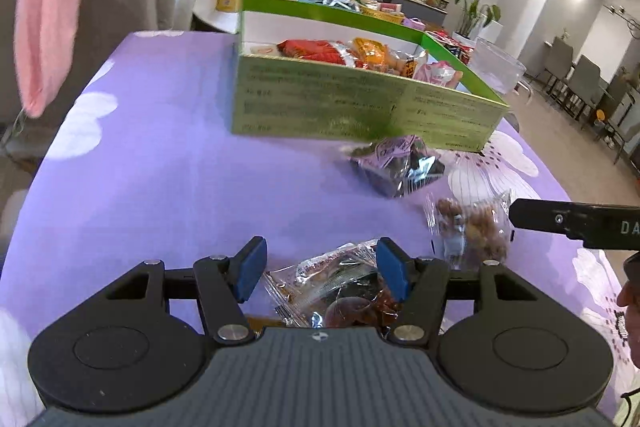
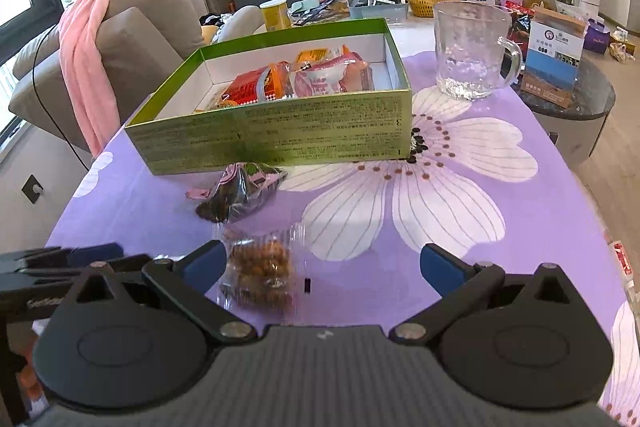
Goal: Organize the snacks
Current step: 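Move both grippers back over the remaining snacks on the tablecloth, then grasp the clear dark-candy bag with the left gripper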
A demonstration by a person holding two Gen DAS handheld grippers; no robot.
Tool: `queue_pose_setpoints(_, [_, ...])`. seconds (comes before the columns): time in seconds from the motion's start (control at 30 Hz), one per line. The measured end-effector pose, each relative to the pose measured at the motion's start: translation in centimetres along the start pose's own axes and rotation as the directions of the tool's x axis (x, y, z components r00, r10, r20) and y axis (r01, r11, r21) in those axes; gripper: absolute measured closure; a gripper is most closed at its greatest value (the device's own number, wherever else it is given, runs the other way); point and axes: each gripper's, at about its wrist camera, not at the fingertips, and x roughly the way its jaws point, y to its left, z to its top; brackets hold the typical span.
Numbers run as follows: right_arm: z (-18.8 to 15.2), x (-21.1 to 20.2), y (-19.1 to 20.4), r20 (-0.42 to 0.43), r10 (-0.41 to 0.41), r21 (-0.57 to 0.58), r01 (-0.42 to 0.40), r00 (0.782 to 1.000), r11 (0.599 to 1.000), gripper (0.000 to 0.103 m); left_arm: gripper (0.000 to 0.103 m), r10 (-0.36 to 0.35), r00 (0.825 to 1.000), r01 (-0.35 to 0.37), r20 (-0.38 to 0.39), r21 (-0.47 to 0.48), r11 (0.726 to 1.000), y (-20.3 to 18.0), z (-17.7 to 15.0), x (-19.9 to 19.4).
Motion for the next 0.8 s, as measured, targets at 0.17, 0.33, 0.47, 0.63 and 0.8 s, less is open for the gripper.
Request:
queue_pose_setpoints(0.17, [-0.3,-0.4,0.0,0.001,0.004,-0.004,-0.004,1.000,1.000,0.021,0.046,0.004,1.000,-0.004,0.012,-0.026,1.000,0.6,-0.5,-1.9])
queue_pose_setpoints(0.33, [-0.7,-0.6,0.1,-0.002,0.008,-0.003,-0.008,1.000,1.000,0.021,0.046,-0.007,1.000,0.007,0.013,-0.002,1.000,0.8,-1.1,-3.1])
queue_pose_setpoints(0.47, [-1.0,-0.8,0.3,-0.005,0.013,-0.009,-0.013,1.000,1.000,0.021,0.046,-0.035,0.999,0.034,0.010,0.072,0.997,0.0,-1.8,-4.1])
queue_pose_setpoints(0.63, [-1.1,-1.0,0.4,-0.007,0.011,-0.007,-0.011,1.000,1.000,0.021,0.046,0.062,0.998,-0.066,0.021,0.231,0.971,-1.7,-2.4,-3.3])
queue_pose_setpoints(0.8, [-1.1,-1.3,0.3,-0.005,0.009,-0.013,-0.009,1.000,1.000,0.021,0.045,0.129,0.991,-0.137,0.048,0.334,0.933,-2.6,-2.1,-1.6])
